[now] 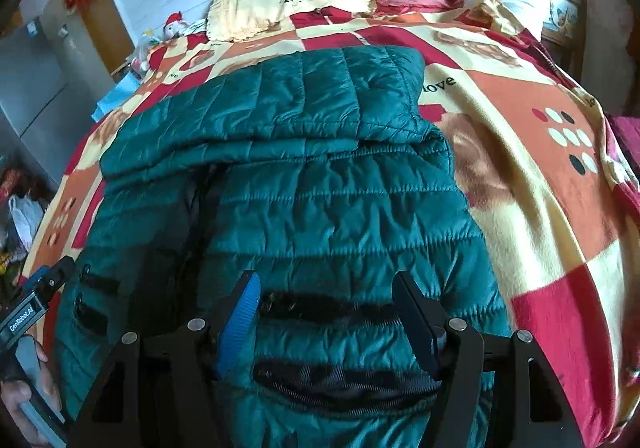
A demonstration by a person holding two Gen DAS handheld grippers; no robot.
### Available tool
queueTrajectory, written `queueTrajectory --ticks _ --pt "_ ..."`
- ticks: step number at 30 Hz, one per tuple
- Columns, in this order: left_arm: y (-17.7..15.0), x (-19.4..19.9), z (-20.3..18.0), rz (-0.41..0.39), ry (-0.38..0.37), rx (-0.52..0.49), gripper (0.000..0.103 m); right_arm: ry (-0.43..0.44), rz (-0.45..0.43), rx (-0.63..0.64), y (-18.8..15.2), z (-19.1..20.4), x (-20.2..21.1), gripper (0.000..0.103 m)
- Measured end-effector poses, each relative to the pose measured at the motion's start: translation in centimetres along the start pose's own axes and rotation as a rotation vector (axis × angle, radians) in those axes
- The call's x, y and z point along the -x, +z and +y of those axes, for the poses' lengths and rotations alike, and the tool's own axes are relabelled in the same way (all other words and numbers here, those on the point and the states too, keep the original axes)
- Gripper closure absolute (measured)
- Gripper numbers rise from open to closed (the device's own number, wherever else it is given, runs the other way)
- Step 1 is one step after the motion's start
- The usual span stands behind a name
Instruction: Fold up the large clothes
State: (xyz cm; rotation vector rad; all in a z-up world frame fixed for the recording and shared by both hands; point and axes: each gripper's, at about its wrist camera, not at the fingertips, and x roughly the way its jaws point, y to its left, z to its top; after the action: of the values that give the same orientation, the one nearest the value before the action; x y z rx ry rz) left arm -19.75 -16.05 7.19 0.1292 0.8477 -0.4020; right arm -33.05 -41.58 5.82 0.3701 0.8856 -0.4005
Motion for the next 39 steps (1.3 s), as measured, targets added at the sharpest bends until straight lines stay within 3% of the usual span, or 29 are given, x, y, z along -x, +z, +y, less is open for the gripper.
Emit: queueTrajectory --ticks 8,39 --pt "-1.2 0.5 -0.2 0.014 -0.006 -0.005 0.001 -0.018 -0.018 0.018 -1.3 0.4 1.5 0.037" --pt "-5.8 3.5 0.0 0.031 -0.023 -0.026 0.001 -0.028 0.043 0.004 -6.5 -1.1 3.5 0.033"
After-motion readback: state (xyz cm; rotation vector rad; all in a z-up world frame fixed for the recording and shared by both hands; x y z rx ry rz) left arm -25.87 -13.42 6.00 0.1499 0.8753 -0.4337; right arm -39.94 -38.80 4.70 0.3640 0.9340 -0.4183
